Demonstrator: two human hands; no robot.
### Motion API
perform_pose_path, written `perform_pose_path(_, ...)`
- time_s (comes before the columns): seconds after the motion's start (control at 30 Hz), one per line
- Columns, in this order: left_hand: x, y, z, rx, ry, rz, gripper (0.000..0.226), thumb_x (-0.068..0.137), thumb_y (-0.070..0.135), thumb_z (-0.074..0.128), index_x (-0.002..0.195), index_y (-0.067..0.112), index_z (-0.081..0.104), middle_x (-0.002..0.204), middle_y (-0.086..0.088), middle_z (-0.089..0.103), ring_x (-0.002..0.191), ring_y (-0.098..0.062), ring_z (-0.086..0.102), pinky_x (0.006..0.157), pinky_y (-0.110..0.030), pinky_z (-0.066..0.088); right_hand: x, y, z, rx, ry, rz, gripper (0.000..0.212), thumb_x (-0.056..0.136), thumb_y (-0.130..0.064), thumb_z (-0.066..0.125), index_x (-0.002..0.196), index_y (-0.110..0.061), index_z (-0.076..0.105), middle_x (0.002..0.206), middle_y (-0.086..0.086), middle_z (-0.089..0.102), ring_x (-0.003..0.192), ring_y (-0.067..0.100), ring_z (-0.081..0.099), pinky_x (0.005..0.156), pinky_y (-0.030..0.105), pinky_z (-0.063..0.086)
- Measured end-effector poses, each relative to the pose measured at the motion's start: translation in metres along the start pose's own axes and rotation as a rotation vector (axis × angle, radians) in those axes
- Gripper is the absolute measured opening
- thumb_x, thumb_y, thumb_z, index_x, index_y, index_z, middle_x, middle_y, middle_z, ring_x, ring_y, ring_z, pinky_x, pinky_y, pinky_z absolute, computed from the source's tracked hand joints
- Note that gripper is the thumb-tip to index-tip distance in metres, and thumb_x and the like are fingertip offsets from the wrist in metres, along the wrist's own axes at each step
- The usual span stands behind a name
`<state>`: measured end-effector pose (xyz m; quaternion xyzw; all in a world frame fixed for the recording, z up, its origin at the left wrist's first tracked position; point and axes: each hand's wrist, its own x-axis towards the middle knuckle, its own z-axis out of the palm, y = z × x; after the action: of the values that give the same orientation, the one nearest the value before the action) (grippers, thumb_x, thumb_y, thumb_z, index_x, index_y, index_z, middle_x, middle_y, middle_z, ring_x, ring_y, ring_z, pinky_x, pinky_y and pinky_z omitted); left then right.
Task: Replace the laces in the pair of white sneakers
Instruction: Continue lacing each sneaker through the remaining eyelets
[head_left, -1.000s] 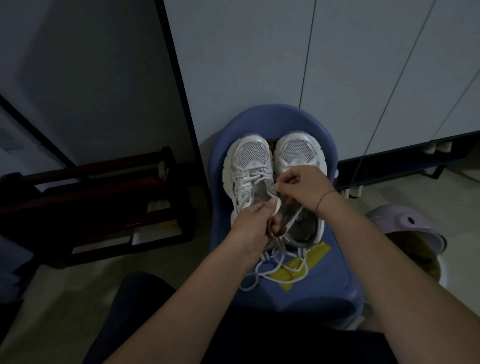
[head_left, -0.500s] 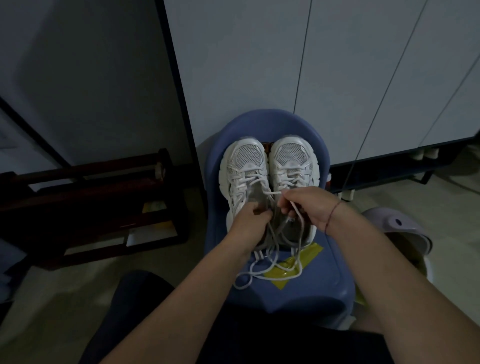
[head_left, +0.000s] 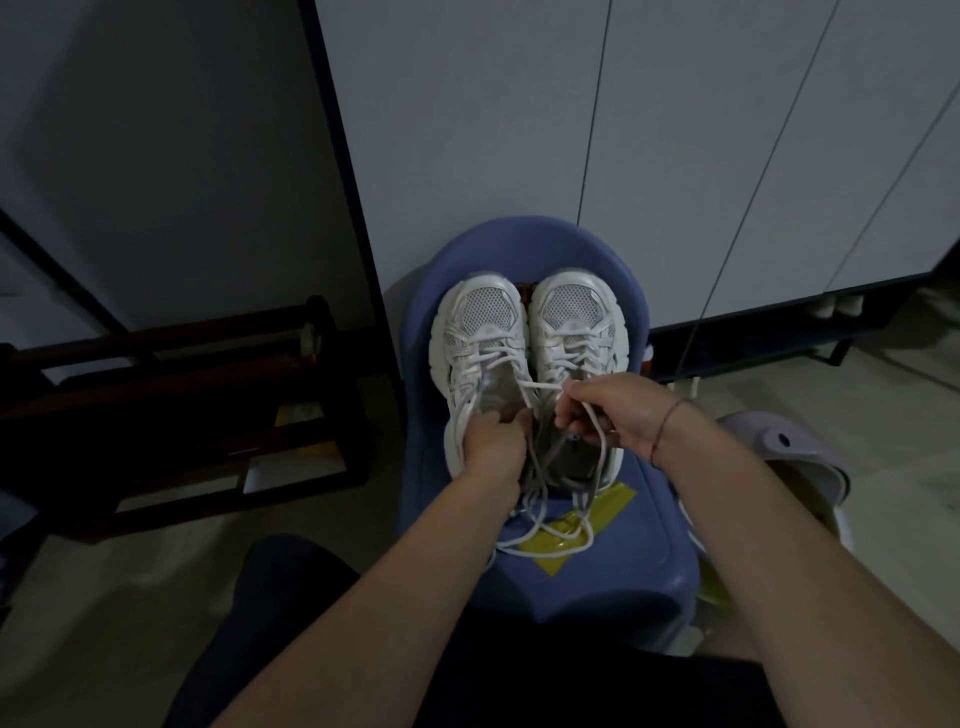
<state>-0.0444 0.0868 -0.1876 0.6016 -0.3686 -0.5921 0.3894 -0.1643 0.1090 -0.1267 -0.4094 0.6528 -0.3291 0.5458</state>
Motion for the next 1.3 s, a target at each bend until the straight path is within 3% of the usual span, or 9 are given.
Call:
perform_pose_path(0.3, -0.018, 0.018, -0.016, 0.077, -0.121, 0.02, 0.032, 0.103, 0.021, 0.047, 0.077, 0.007, 0.061, 0.07, -0.008, 0.06, 0.068, -0.021, 0.057, 0.061, -0.023, 0.046, 0.007, 0.001, 0.003, -0.066, 0.086, -0.027, 0.042, 0.098, -0.024, 0.048, 0.062, -0.007, 0.064, 0.053, 0.0, 0.063, 0.045, 0.008, 0.055, 0.047, 0.017, 0.044)
perform_pose_path(0.5, -0.037, 0.049, -0.051, 0.159, -0.406, 0.104, 0.029, 0.105, 0.019, 0.042, 0.085, 0.01, 0.06, 0.046, 0.008, 0.041, 0.041, -0.005, 0.034, 0.048, -0.018, 0.037, 0.0, -0.005, 0.009, -1.027, 0.284, -0.311, 0.021, 0.092, -0.018, 0.051, 0.076, -0.011, 0.062, 0.082, 0.006, 0.057, 0.074, 0.021, 0.053, 0.057, 0.025, 0.038)
perform_pose_path(0.57, -0.042, 0.06, -0.062, 0.283, -0.425, 0.269, 0.03, 0.105, 0.022, 0.04, 0.088, 0.011, 0.063, 0.049, 0.007, 0.038, 0.043, -0.004, 0.035, 0.05, -0.016, 0.036, -0.008, -0.011, 0.017, -0.774, 0.338, -0.614, 0.021, 0.087, -0.008, 0.055, 0.104, -0.017, 0.065, 0.099, 0.0, 0.059, 0.078, 0.011, 0.058, 0.067, 0.022, 0.046)
perform_pose_path(0.67, -0.047, 0.071, -0.073, 0.274, -0.455, 0.395, 0.033, 0.105, 0.022, 0.039, 0.083, 0.011, 0.06, 0.052, 0.004, 0.035, 0.044, -0.003, 0.032, 0.048, -0.015, 0.034, -0.011, -0.021, 0.027, -0.388, -0.03, -0.796, 0.042, 0.087, 0.004, 0.053, 0.124, -0.016, 0.056, 0.104, -0.006, 0.061, 0.084, -0.006, 0.059, 0.074, 0.01, 0.044)
perform_pose_path(0.77, -0.044, 0.076, -0.084, 0.205, -0.433, 0.391, 0.034, 0.105, 0.022, 0.039, 0.079, 0.009, 0.056, 0.05, 0.004, 0.034, 0.044, -0.004, 0.032, 0.053, -0.019, 0.035, -0.003, -0.018, 0.027, -0.326, -0.068, -0.752, 0.014, 0.092, -0.017, 0.058, 0.098, -0.025, 0.067, 0.089, -0.004, 0.069, 0.083, 0.004, 0.061, 0.077, 0.022, 0.05)
perform_pose_path(0.93, -0.034, 0.081, -0.099, 0.089, -0.345, 0.356, 0.033, 0.104, 0.022, 0.041, 0.077, 0.011, 0.055, 0.047, 0.008, 0.033, 0.043, -0.005, 0.028, 0.056, -0.023, 0.035, 0.023, -0.018, 0.007, 0.342, 0.313, -0.391, 0.028, 0.096, -0.019, 0.052, 0.071, -0.015, 0.064, 0.058, -0.003, 0.051, 0.042, 0.004, 0.041, 0.049, 0.02, 0.04)
perform_pose_path(1.07, -0.032, 0.077, -0.098, 0.193, -0.32, 0.375, 0.034, 0.105, 0.022, 0.04, 0.078, 0.009, 0.056, 0.048, 0.007, 0.032, 0.043, -0.004, 0.029, 0.055, -0.022, 0.032, 0.022, -0.019, 0.011, -0.029, 0.476, -0.443, 0.016, 0.094, -0.014, 0.053, 0.08, -0.016, 0.061, 0.08, 0.001, 0.06, 0.056, 0.005, 0.052, 0.058, 0.023, 0.048)
perform_pose_path(1.17, -0.032, 0.073, -0.092, 0.316, -0.327, 0.406, 0.033, 0.104, 0.023, 0.043, 0.081, 0.008, 0.061, 0.052, 0.005, 0.031, 0.048, -0.005, 0.03, 0.052, -0.019, 0.033, 0.002, -0.028, 0.029, -0.177, 0.17, -0.725, 0.034, 0.091, -0.001, 0.052, 0.113, -0.026, 0.056, 0.105, -0.012, 0.062, 0.071, 0.012, 0.054, 0.066, 0.024, 0.05)
perform_pose_path(1.3, -0.031, 0.072, -0.087, 0.31, -0.342, 0.384, 0.034, 0.103, 0.023, 0.046, 0.096, -0.005, 0.064, 0.053, 0.005, 0.033, 0.05, -0.006, 0.031, 0.051, -0.017, 0.033, -0.002, -0.025, 0.045, -0.375, 0.033, -0.778, 0.009, 0.091, -0.016, 0.06, 0.095, -0.022, 0.066, 0.086, -0.011, 0.067, 0.077, 0.001, 0.061, 0.075, 0.019, 0.05)
